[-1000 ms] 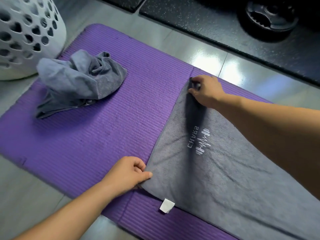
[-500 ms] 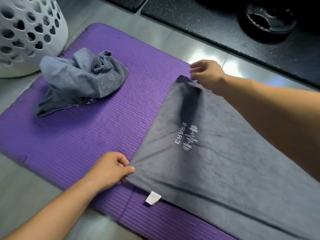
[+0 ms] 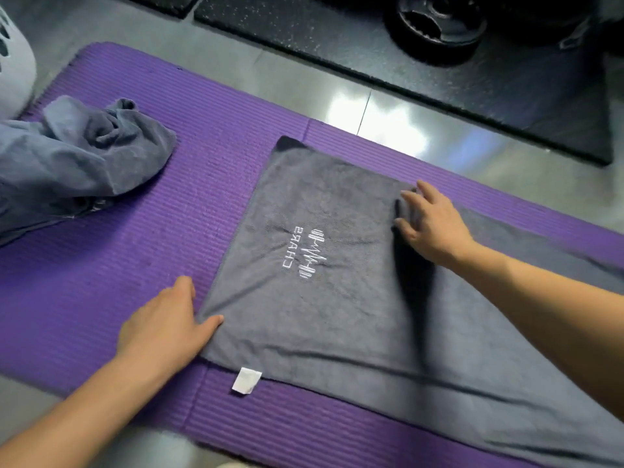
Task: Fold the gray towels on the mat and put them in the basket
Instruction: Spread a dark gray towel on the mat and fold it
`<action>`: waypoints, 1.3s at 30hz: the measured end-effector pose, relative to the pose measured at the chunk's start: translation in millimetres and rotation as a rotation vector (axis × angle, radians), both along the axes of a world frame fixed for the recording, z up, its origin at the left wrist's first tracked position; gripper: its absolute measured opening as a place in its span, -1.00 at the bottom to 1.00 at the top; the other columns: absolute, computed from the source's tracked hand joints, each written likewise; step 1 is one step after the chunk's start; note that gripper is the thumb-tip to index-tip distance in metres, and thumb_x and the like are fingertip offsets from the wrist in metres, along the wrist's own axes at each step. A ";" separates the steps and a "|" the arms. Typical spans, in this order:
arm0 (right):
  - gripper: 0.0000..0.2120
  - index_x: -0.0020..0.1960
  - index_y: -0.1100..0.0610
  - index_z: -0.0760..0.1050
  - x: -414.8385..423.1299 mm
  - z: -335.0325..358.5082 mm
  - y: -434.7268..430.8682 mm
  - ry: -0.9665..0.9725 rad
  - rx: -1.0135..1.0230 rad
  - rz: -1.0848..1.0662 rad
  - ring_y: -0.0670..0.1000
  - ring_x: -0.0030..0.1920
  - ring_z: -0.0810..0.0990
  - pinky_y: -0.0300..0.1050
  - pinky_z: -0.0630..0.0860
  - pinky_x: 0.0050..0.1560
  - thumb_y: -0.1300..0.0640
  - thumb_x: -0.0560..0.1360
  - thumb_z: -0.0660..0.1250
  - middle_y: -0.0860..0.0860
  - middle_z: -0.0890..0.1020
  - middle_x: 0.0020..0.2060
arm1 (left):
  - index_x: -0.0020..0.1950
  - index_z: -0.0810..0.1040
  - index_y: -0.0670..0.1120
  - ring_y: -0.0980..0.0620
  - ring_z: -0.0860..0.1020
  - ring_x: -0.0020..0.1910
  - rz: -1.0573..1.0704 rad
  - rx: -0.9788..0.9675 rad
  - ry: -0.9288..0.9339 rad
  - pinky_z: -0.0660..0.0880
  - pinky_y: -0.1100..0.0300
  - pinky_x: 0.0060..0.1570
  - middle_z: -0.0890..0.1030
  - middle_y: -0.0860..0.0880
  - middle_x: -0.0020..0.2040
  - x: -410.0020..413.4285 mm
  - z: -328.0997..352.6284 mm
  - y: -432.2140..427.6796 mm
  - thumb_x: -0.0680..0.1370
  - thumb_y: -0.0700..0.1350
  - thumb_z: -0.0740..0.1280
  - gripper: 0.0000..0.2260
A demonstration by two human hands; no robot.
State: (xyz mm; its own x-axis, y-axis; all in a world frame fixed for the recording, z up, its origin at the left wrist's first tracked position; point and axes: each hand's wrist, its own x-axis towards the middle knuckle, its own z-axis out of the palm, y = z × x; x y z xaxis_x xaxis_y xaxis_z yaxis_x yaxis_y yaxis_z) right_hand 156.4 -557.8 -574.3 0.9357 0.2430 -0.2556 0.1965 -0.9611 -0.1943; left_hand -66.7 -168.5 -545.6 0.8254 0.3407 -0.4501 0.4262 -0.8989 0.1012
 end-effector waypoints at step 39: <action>-0.85 -0.09 -0.04 0.64 -371.7 -17.1 -415.7 -0.093 0.329 -0.290 -0.07 -0.14 0.36 -0.09 0.32 -0.10 -0.02 0.41 0.56 -0.10 0.43 -0.17 | 0.65 -0.12 0.20 -0.12 -0.35 0.61 -1.169 -0.079 -0.100 -0.29 -0.50 0.41 -0.29 -0.10 0.65 2.3 -53.6 -534.7 0.58 0.34 -0.09 -0.35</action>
State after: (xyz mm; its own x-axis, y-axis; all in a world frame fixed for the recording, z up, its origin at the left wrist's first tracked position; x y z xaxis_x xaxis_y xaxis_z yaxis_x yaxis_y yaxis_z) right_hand -215.3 -973.6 -591.4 0.9926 0.0219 -0.1197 -0.0403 -0.8689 -0.4933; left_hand -64.4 -703.2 -599.2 0.6505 -0.6730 -0.3520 -0.6665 -0.7281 0.1603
